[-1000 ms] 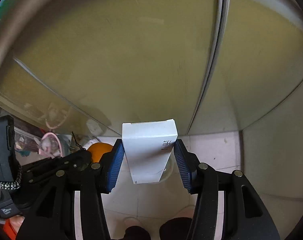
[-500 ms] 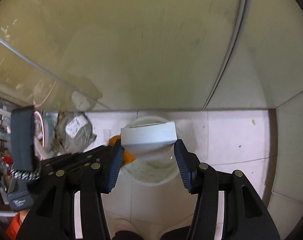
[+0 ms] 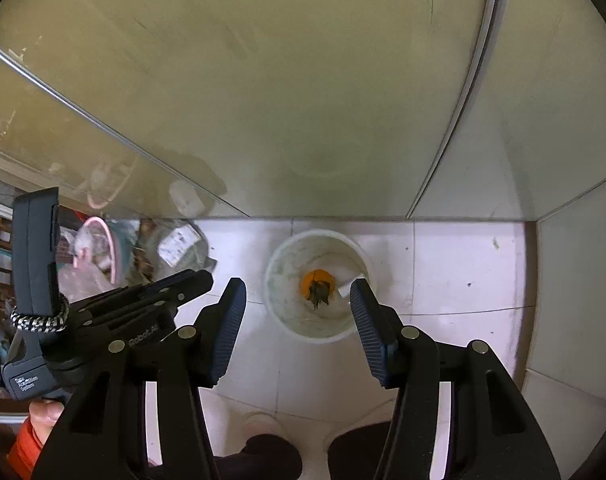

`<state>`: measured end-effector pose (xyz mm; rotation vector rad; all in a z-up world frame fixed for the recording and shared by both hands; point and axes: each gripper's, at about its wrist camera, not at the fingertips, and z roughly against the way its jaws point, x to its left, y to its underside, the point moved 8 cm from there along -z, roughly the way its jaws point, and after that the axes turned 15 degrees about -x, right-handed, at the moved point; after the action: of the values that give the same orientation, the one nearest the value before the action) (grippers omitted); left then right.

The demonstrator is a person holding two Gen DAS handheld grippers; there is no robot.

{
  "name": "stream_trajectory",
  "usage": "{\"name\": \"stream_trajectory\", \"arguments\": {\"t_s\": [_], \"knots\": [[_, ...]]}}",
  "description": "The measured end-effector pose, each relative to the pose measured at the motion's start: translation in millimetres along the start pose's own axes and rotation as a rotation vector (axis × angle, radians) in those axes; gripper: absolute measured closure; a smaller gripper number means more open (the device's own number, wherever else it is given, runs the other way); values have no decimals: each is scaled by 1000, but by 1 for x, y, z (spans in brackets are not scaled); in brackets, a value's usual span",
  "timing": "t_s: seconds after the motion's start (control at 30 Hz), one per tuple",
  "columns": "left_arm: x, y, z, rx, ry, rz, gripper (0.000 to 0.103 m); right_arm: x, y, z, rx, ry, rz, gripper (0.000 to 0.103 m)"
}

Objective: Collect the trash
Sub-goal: 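Open the left tool over the bucket while the right tool releases the white box, then raise both open tools from the bucket back up to the counter mat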

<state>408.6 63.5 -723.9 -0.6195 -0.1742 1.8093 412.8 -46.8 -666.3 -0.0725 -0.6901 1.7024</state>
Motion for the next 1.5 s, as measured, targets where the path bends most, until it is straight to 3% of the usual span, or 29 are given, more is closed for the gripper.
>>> {"name": "stream_trajectory", "arguments": {"t_s": [0.13, 0.4, 0.6, 0.67, 0.8, 0.97, 1.17, 1.37, 1.5], "knots": [[-20, -30, 73, -42, 8, -4, 86, 31, -26, 52, -29, 9, 17, 52], [-54, -96, 236, -172, 32, -51, 80, 85, -92, 196, -150, 28, 48, 52], [-75, -136, 334, -268, 47, -98, 78, 108, -132, 288, -267, 58, 38, 52], [-79, -148, 361, -300, 47, -113, 72, 113, -140, 315, -305, 64, 28, 52], [-86, -171, 407, -364, 47, -136, 69, 122, -158, 356, -369, 90, 18, 52], [-106, -205, 441, -409, 79, -172, 67, 125, -182, 395, -447, 130, 2, 52], [-132, -256, 455, -461, 78, -216, 64, 112, -221, 431, -551, 147, -20, 48], [-166, -311, 438, -513, 69, -230, 63, 84, -276, 436, -631, 153, 2, 46], [-192, -351, 410, -505, 58, -198, 61, 59, -319, 424, -618, 135, 28, 46]]}}
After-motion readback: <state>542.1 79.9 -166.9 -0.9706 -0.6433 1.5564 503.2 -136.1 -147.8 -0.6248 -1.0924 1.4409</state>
